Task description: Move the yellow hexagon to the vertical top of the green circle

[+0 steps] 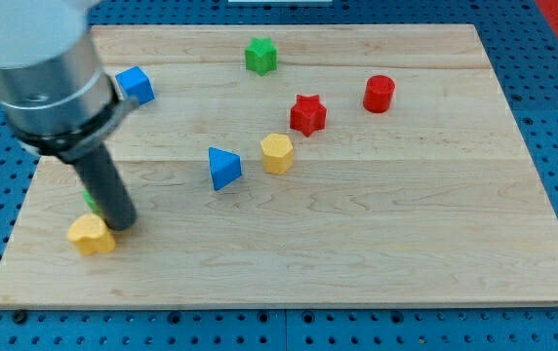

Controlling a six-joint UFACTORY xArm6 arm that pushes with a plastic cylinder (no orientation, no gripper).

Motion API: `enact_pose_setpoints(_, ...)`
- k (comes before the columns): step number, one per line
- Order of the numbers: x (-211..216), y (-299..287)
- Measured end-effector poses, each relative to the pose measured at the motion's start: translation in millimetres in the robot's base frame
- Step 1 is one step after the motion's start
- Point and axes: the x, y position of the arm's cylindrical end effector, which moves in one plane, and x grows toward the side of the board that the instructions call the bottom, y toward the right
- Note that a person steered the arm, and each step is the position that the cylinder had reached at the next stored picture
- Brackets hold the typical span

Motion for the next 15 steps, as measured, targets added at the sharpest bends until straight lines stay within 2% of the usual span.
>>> enact_pose_setpoints(1, 6, -40)
enact_pose_setpoints(2, 4, -39)
enact_pose_setpoints(4, -6, 138)
enact_pose_setpoints(5, -10, 195)
enact_pose_setpoints(6, -10, 208)
enact_pose_setpoints(8, -10, 213)
enact_pose_setpoints(9, -55, 224)
enact_pose_setpoints(10, -82, 199)
enact_pose_setpoints(11, -89, 168)
enact_pose_setpoints(12, -89, 106)
enact_pose_setpoints(14, -88, 195)
enact_pose_setpoints(15, -107, 129)
